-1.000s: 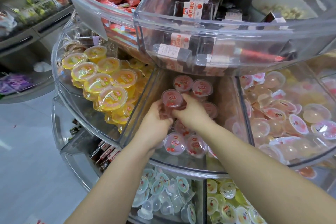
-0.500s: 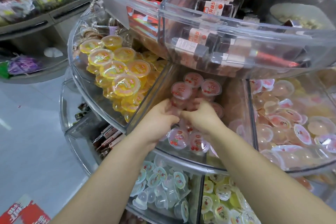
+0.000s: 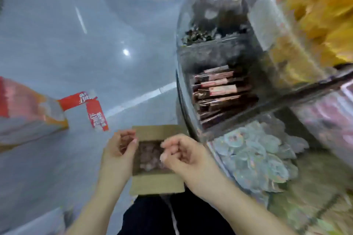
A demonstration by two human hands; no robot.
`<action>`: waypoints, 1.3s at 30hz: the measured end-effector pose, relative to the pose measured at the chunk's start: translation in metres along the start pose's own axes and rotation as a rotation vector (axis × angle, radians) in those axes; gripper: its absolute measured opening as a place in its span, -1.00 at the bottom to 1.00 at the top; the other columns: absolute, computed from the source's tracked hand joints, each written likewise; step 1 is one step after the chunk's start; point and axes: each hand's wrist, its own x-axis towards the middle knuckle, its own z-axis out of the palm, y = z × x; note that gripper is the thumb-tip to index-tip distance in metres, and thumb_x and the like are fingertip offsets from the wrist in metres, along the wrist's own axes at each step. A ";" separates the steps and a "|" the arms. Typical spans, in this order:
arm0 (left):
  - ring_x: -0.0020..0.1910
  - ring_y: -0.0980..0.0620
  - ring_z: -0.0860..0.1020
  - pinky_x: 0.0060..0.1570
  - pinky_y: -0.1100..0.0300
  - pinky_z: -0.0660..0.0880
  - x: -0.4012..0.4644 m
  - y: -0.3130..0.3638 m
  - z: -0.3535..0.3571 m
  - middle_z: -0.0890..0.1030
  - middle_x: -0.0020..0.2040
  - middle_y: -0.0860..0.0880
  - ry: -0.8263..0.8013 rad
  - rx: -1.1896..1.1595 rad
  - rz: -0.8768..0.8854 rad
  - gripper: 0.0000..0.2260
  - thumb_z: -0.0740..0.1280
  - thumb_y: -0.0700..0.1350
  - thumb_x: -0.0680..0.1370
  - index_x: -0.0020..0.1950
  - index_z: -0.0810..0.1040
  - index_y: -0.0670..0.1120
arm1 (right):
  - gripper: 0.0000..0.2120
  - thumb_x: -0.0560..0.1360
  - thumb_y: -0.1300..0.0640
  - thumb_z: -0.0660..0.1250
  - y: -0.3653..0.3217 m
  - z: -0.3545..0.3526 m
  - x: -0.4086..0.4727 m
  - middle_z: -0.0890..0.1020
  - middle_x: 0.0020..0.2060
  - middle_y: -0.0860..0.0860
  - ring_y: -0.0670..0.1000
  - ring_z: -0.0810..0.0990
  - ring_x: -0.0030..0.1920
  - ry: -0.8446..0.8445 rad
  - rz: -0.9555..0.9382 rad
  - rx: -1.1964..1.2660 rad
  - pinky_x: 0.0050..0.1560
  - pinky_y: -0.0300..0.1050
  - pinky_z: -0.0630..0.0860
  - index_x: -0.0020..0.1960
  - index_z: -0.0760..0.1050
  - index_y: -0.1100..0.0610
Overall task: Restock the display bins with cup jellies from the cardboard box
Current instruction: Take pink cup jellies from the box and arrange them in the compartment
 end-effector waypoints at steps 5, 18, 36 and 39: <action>-0.17 0.03 0.51 -0.15 0.37 0.42 0.028 -0.204 -0.010 0.53 -0.17 -0.01 -0.067 0.220 -0.329 -0.79 0.26 -0.36 0.50 -0.02 0.47 -0.05 | -0.85 0.48 0.26 0.30 0.219 0.034 0.093 0.45 -0.31 -0.03 -0.06 0.44 -0.27 -0.054 0.474 -0.404 -0.29 -0.30 0.32 0.05 0.50 0.21; 0.26 -0.17 0.45 0.23 0.10 0.38 0.184 -0.530 0.106 0.50 0.27 -0.21 -0.592 0.677 -0.602 -0.64 0.26 -0.05 0.55 0.29 0.45 -0.20 | -0.44 0.47 0.09 0.33 0.548 0.009 0.288 0.34 0.34 0.14 0.18 0.31 0.33 -0.261 0.327 -1.317 0.30 0.01 0.30 0.41 0.23 0.11; -0.01 0.01 0.55 -0.07 0.14 0.53 0.145 -0.462 0.084 0.51 0.09 -0.05 -0.213 -0.032 -0.583 -0.58 0.43 -0.27 0.41 0.18 0.38 -0.03 | -0.55 0.23 0.25 0.49 0.493 0.015 0.251 0.45 0.04 0.11 0.13 0.51 0.05 0.210 0.273 -0.699 0.02 -0.23 0.38 0.09 0.46 0.14; -0.11 0.10 0.51 -0.35 0.36 0.45 0.116 -0.372 0.062 0.53 0.09 -0.07 -0.156 -0.330 -0.528 -0.55 0.40 -0.23 0.28 0.10 0.40 0.05 | -0.42 0.21 0.32 0.52 0.408 0.031 0.210 0.50 0.09 0.08 0.06 0.53 0.10 0.332 0.269 -0.404 0.16 -0.17 0.45 0.17 0.41 0.12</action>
